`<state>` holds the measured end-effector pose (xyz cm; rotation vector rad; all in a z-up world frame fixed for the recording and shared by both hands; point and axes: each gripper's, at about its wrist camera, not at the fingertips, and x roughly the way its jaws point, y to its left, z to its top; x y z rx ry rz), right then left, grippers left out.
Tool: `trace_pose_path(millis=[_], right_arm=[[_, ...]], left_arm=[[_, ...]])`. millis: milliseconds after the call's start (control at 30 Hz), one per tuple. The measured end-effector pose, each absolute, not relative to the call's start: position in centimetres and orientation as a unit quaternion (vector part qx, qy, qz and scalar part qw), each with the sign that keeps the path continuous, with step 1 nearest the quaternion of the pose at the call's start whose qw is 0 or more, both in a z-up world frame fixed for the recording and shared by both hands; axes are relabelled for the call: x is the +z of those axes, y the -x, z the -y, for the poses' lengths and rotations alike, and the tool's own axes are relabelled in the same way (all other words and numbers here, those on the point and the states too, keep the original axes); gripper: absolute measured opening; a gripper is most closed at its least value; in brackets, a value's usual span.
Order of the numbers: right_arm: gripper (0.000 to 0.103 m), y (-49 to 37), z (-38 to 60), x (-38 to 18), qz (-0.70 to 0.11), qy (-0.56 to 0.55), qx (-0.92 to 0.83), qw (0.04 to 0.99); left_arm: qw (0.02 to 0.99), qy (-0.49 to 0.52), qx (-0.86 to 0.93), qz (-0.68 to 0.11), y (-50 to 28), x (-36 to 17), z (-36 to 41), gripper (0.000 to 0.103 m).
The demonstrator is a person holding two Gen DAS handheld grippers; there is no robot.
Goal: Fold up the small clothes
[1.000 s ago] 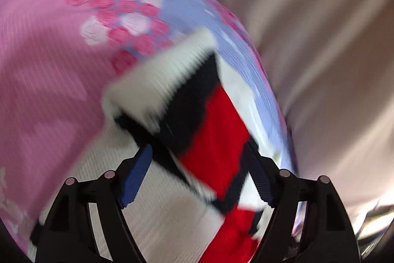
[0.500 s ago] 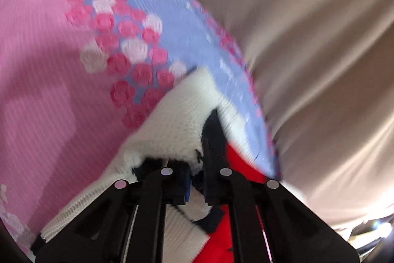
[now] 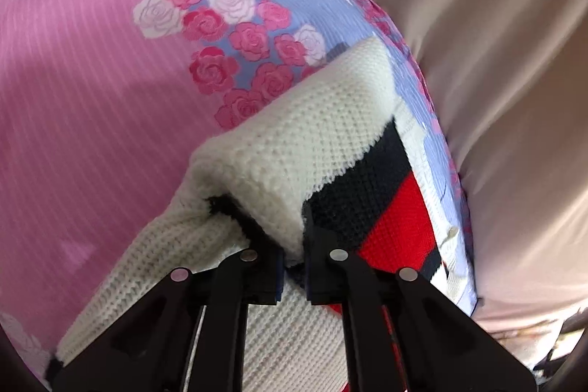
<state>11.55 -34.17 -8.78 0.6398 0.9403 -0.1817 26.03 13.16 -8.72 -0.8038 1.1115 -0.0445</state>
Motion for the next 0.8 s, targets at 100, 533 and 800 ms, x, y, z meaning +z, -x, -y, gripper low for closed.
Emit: trace_pose_path(millis=[100, 533, 800], right_arm=[[0.012, -10.6, 34.7, -6.6, -0.429, -0.321, -0.082, 0.84], [0.013, -16.4, 33.8, -6.6, -0.487, -0.233, -0.087, 0.837], [0.004, -15.9, 36.5, -7.2, -0.48, -0.218, -0.104, 0.844]], left_arm=[[0.778, 0.358, -0.046, -0.514, -24.9, -6.3, -13.7, 0.014], [0.836, 0.23, -0.029, -0.496, -29.4, -4.8, -11.7, 0.035], [0.859, 0.157, 0.0, -0.488, -30.0, -6.5, -10.5, 0.031]])
